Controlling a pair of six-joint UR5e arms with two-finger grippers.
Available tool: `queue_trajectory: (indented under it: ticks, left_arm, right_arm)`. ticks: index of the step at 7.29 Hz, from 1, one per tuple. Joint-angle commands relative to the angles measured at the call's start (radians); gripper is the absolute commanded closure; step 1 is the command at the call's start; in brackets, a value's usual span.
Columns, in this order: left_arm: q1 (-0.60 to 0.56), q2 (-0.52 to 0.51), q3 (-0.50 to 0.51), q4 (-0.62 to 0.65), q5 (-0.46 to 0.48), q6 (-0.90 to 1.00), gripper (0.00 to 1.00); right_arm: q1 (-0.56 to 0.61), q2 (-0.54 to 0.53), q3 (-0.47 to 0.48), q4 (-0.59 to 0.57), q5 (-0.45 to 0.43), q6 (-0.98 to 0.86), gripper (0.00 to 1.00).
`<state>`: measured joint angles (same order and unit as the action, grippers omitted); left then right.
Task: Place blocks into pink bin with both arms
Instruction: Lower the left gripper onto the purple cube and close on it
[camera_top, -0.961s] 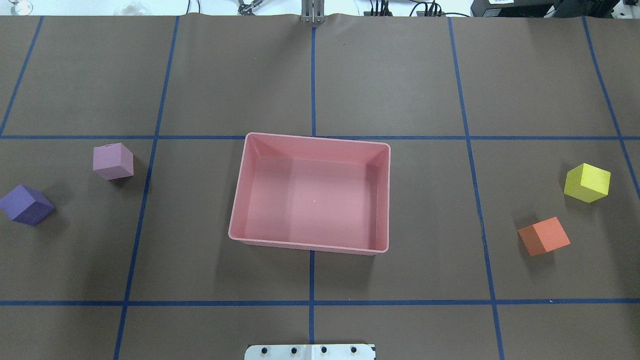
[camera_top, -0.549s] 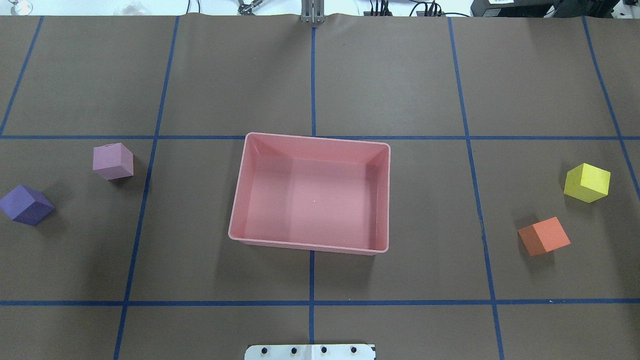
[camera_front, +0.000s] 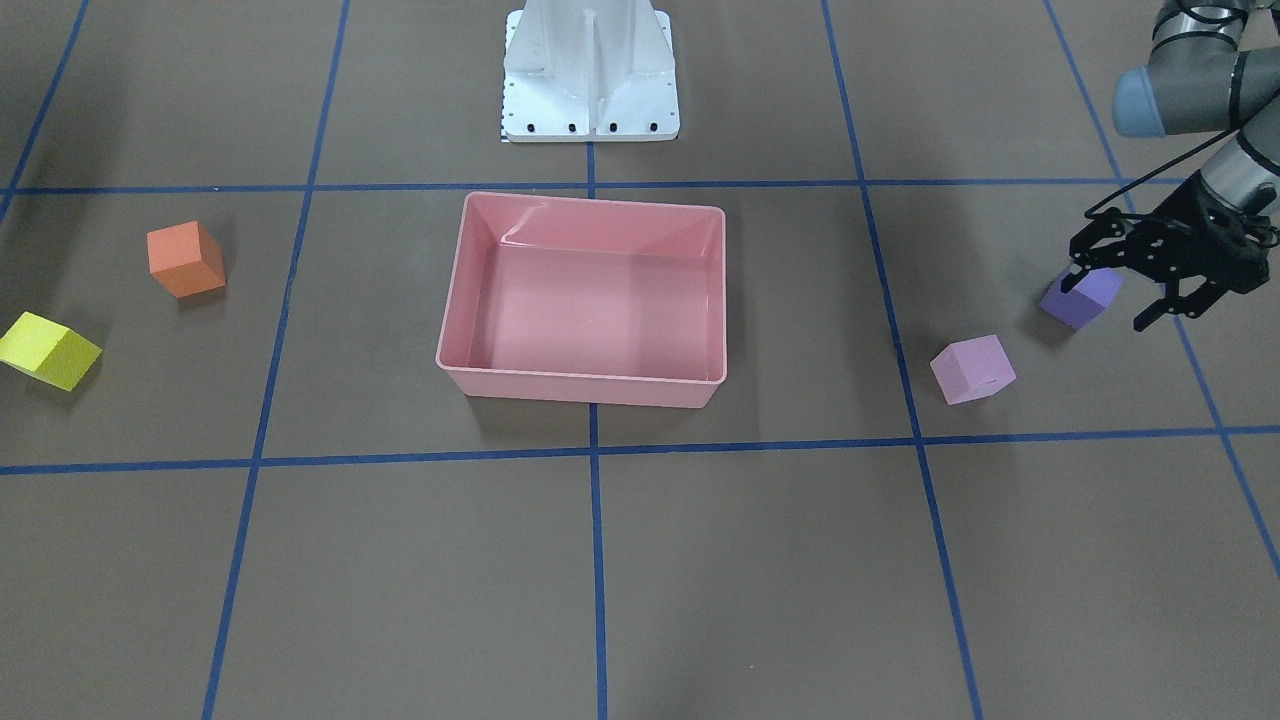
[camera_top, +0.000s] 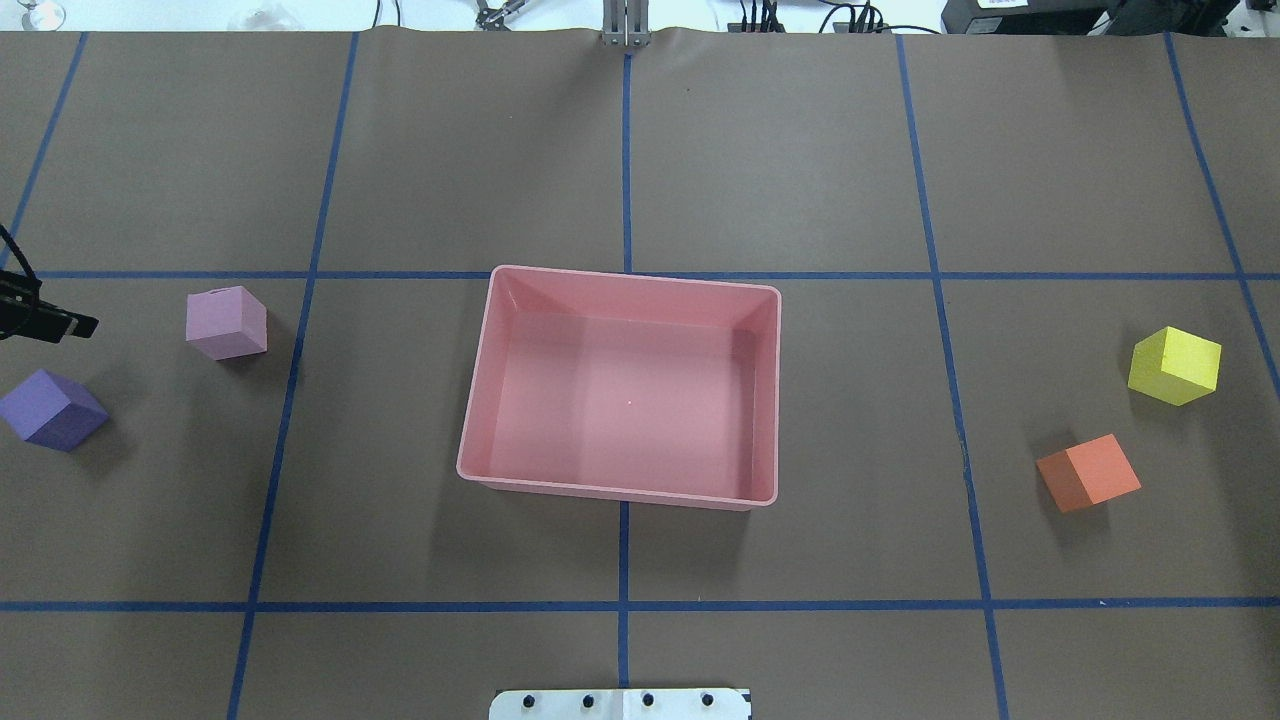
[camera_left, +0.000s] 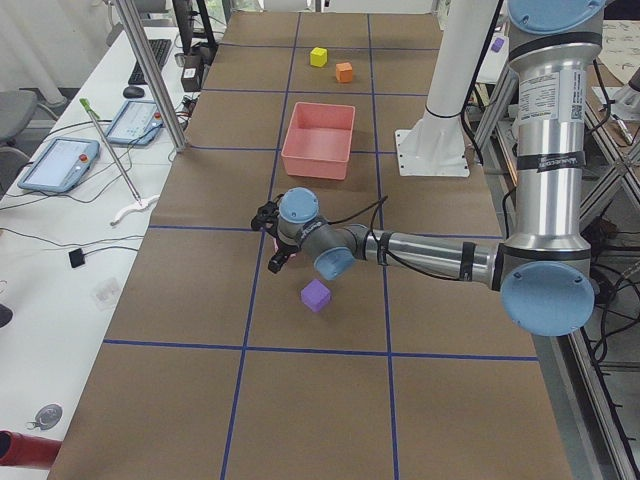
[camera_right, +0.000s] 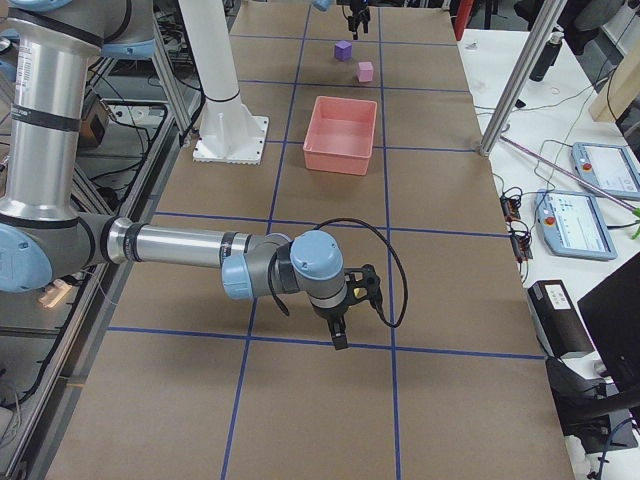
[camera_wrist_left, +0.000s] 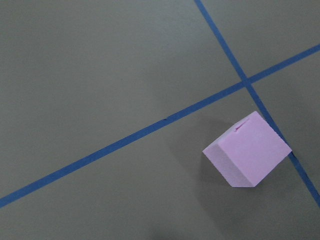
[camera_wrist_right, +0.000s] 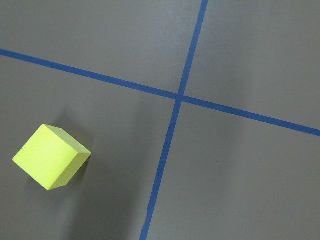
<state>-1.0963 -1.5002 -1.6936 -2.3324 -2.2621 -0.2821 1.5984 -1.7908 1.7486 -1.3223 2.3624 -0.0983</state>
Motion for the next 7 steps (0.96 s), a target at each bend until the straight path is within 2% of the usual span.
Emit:
queue_trajectory:
  ticks: [1,4,7]
  left_arm:
    - [0.024,0.061,0.000,-0.012,0.029,0.151,0.00]
    - [0.026,0.132,0.009,-0.019,0.035,0.181,0.00]
    - [0.064,0.141,0.020,-0.038,0.035,0.130,0.00]
  right_arm:
    - [0.000,-0.002,0.003,0.000,-0.005,-0.001,0.00]
    - [0.000,-0.002,0.005,0.002,-0.003,-0.003,0.00]
    - [0.000,-0.002,0.005,0.002,-0.003,-0.003,0.00]
